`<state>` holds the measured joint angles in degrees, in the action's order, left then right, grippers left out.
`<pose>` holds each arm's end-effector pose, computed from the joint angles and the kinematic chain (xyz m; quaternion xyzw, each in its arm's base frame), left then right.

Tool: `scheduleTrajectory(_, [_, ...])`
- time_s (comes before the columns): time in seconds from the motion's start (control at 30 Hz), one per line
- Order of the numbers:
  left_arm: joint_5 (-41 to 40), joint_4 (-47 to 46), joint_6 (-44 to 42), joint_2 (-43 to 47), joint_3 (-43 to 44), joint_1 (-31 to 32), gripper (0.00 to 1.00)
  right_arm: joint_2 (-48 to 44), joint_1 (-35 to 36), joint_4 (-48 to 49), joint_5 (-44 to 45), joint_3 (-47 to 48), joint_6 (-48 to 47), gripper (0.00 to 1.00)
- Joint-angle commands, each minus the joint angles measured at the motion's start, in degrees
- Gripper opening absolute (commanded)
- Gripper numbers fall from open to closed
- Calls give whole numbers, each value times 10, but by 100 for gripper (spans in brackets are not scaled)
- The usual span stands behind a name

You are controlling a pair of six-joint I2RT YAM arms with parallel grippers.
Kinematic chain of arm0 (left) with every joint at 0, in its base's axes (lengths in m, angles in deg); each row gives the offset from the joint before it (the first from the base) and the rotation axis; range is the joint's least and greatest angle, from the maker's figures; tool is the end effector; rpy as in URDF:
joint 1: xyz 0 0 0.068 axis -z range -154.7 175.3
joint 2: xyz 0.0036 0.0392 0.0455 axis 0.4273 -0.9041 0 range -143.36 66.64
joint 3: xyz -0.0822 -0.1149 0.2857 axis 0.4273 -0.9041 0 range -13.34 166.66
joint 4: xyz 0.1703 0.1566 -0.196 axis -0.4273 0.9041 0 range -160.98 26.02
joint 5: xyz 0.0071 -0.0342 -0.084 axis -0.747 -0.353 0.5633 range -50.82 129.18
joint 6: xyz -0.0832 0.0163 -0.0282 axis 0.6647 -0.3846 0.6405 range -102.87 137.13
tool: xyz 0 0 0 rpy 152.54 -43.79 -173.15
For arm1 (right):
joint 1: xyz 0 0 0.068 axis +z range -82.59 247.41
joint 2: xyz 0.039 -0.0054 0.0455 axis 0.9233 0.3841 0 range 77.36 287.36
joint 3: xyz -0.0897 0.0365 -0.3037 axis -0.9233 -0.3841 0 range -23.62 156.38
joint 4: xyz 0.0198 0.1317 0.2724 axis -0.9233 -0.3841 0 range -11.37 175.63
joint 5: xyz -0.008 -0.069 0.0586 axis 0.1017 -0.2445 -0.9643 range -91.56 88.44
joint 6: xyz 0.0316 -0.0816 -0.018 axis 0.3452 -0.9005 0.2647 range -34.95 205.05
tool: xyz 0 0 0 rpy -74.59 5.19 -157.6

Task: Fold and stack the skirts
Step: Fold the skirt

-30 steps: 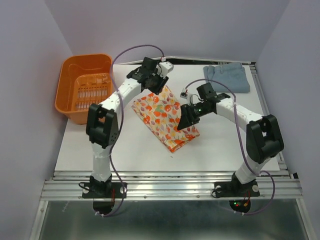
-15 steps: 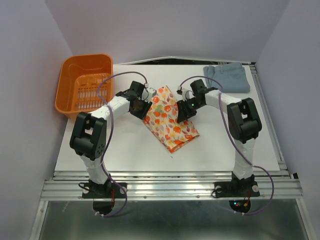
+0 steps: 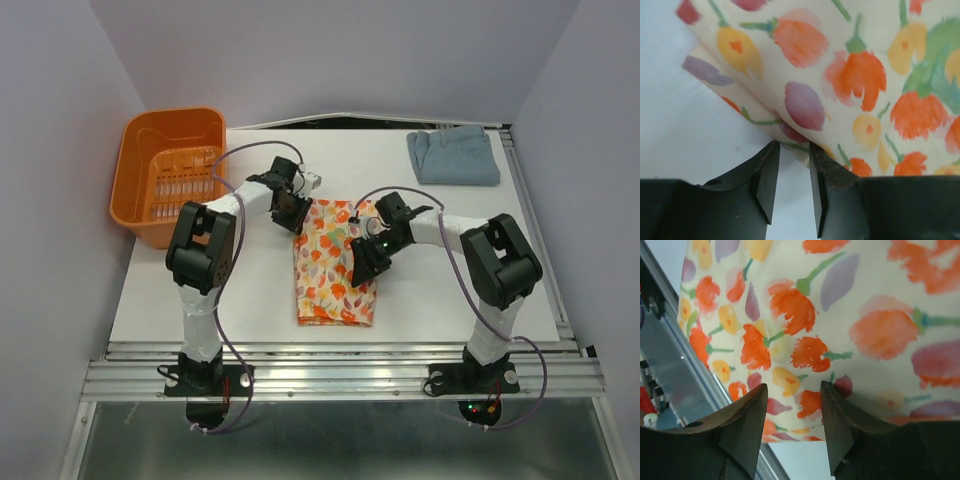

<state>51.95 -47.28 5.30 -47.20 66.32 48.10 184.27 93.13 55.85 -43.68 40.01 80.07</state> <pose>0.4535 -0.2098 0.1569 0.3137 0.9026 -0.1327 0.2634 0.3380 0.2222 0.1295 -0.2954 0.8761 0.3744 0.0712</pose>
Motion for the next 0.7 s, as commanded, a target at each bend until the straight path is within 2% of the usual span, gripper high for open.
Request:
scheduleTrajectory(0.0, [70, -9, 4, -44, 65, 8, 40, -6, 21, -5, -49, -7, 49, 53])
scheduleTrajectory(0.13, [88, -8, 1, -42, 88, 8, 40, -11, 13, -10, -19, 53, 75, 53])
scheduleTrajectory(0.37, [128, -63, 18, 98, -26, -25, 38, -41, -66, -11, -39, 83, 98, 53])
scheduleTrajectory(0.53, [210, -117, 10, 200, -98, -35, 33, -71, -71, 9, -62, 57, 116, 51])
scheduleTrajectory(0.67, [317, -125, 14, 188, -124, -35, 27, -59, -71, 42, -69, 31, 124, 47])
